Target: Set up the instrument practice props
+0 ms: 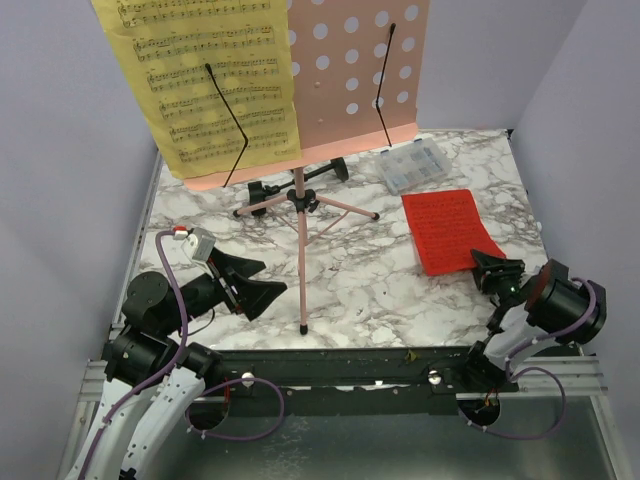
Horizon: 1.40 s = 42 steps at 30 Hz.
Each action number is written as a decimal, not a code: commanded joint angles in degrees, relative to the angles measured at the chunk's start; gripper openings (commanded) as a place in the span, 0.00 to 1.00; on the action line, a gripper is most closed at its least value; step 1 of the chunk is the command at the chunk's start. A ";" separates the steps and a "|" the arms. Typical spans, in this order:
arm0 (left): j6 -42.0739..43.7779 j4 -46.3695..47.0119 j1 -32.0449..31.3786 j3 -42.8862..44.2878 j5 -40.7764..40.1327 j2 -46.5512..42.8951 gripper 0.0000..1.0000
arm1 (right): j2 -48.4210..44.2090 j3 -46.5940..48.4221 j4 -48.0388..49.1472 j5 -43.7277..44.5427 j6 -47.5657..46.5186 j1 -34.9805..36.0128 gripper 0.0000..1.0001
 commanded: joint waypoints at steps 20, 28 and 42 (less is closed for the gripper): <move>0.65 -0.72 0.92 -0.61 -2.79 -0.77 0.99 | -39.44 37.67 -90.21 25.42 -45.61 29.88 0.01; -0.05 -2.35 0.92 -0.01 -8.37 -2.96 0.99 | -43.39 42.75 -91.54 -5.25 -50.11 50.30 0.01; -21.26 -6.50 0.92 2.45 -20.75 2.31 0.99 | -53.81 45.25 -51.37 -34.58 -11.83 53.81 0.01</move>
